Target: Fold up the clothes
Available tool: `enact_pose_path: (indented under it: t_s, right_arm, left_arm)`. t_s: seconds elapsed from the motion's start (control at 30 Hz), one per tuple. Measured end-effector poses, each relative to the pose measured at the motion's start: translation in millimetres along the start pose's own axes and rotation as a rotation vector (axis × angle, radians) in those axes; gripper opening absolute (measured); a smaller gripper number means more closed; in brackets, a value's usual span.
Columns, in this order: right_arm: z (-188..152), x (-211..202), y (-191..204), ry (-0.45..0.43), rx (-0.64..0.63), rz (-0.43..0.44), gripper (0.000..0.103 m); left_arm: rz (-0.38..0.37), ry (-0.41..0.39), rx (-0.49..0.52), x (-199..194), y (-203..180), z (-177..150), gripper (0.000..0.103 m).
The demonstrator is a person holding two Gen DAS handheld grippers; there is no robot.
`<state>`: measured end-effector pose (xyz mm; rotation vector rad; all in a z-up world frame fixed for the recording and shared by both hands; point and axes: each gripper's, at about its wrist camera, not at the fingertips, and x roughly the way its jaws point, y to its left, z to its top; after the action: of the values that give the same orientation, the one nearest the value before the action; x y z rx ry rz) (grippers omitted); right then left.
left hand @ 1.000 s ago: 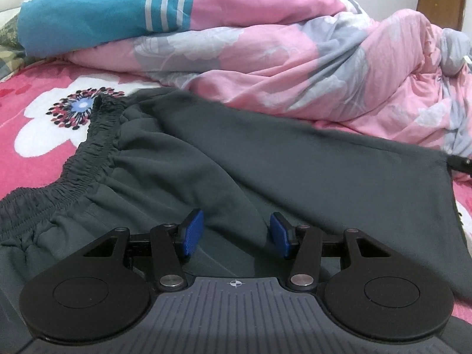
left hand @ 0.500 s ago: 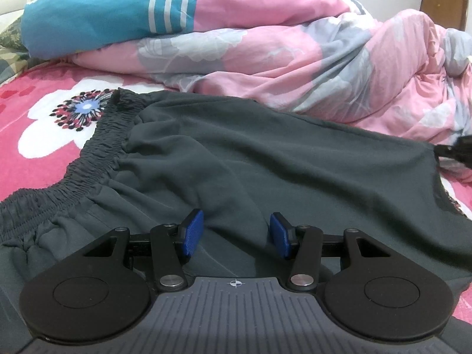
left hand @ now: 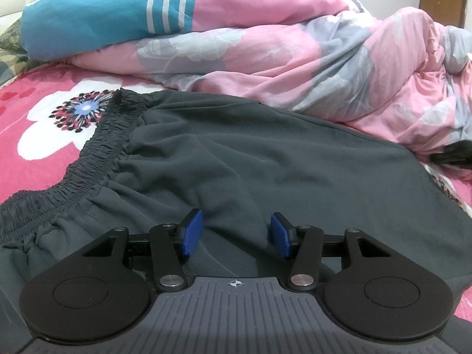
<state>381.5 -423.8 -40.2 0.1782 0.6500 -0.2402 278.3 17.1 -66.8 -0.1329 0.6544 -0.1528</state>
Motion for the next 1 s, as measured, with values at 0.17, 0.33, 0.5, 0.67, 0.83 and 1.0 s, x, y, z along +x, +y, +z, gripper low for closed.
enact_pose_path:
  t_s: [0.17, 0.33, 0.5, 0.67, 0.83, 1.0]
  right_arm:
    - [-21, -80, -66, 0.093, 0.331, 0.224, 0.027]
    - [-80, -140, -83, 0.261, 0.451, 0.339, 0.047]
    - [-114, -150, -54, 0.330, 0.383, 0.369, 0.047]
    - [-106, -146, -29, 0.304, 0.318, 0.370, 0.005]
    - [-74, -165, -28, 0.242, 0.464, 0.479, 0.004]
    - [-64, -184, -36, 0.206, 0.536, 0.403, 0.004]
  left_arm:
    - [-0.009, 0.002, -0.008, -3, 1, 1, 0.052]
    - [-0.047, 0.005, -0.020, -15, -1, 3, 0.052]
    - [-0.167, 0.003, 0.070, -35, -22, -4, 0.053]
    - [-0.225, 0.030, 0.186, -40, -45, -21, 0.054]
    - [-0.237, 0.041, 0.191, -37, -45, -22, 0.054]
    - [-0.238, 0.053, 0.197, -36, -46, -23, 0.054]
